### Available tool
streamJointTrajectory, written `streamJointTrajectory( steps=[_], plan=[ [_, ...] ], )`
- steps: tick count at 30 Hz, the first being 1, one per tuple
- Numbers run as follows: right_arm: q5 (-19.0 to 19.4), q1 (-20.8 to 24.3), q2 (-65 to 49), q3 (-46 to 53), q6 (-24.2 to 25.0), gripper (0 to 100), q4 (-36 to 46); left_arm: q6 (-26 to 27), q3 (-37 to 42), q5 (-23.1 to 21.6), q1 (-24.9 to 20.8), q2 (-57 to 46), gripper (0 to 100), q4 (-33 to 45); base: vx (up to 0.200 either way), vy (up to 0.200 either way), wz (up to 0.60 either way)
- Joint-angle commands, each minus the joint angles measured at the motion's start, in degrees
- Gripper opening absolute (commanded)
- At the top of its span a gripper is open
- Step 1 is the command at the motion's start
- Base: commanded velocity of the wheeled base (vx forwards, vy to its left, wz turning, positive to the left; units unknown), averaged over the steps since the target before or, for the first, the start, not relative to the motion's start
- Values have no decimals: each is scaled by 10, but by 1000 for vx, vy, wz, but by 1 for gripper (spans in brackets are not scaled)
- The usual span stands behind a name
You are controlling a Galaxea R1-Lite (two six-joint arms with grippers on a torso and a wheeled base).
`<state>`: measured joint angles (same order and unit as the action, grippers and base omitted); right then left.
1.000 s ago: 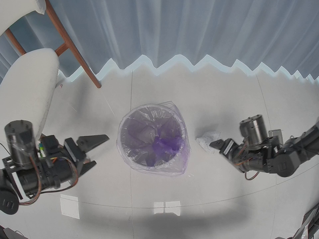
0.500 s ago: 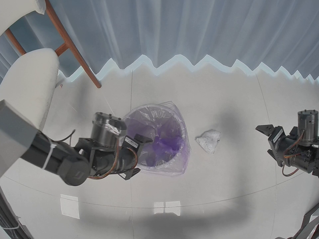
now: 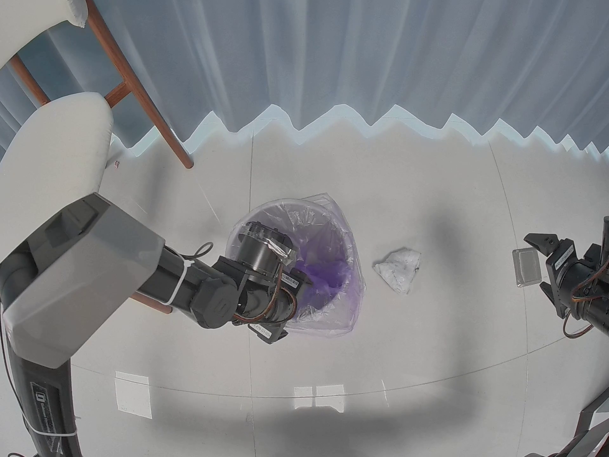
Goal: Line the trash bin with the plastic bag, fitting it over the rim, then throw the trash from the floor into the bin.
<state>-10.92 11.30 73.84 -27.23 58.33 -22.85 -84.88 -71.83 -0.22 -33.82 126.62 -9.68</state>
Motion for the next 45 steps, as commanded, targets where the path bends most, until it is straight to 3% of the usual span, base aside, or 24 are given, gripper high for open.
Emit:
streamJointTrajectory(
  steps=[1,5,6,10,14,15,16,18,20,21,23,27,34,41,42,45],
  plan=[
    [0,-2,-5,2,0,100,-1,0,-16,8,0,42,100,2,0,0,0],
    [0,-1,-5,2,0,100,-1,0,-31,13,0,54,100,5,0,0,0],
    [0,-2,-5,2,0,100,-1,0,-33,17,0,57,0,6,0,0,0],
    [0,-2,-7,9,1,100,-1,31,-37,22,2,50,0,23,0,0,0],
    [0,-2,-8,17,0,100,-3,144,-33,19,12,2,0,72,0,0,0],
    [1,-2,-7,20,1,100,-4,222,-29,14,24,-25,0,100,0,0,0],
    [1,-2,-7,22,1,100,-4,249,-28,14,27,-32,0,108,0,0,0],
    [3,-1,-5,26,1,100,-5,416,-28,11,45,-66,0,151,0,0,0],
    [3,0,-4,26,1,100,-5,526,-31,9,63,-79,0,170,0,0,0],
    [4,2,-3,26,1,100,-5,618,-31,4,78,-84,0,179,0,0,0],
    [6,3,-3,25,1,100,-5,723,-35,-5,95,-90,0,180,0,0,0],
    [11,5,-3,26,0,100,-3,766,-57,-11,98,-87,0,185,0,0,0],
    [32,9,-2,32,-19,100,0,914,-55,-26,154,-81,0,178,0,0,0],
    [37,27,21,35,-30,100,-5,924,-53,-19,166,-75,0,162,0,0,0],
    [37,35,26,34,-30,100,-5,923,-55,-18,168,-69,100,155,0,0,0],
    [37,51,37,34,-30,100,-6,919,-51,-15,175,-51,100,91,0,0,0]
  ],
)
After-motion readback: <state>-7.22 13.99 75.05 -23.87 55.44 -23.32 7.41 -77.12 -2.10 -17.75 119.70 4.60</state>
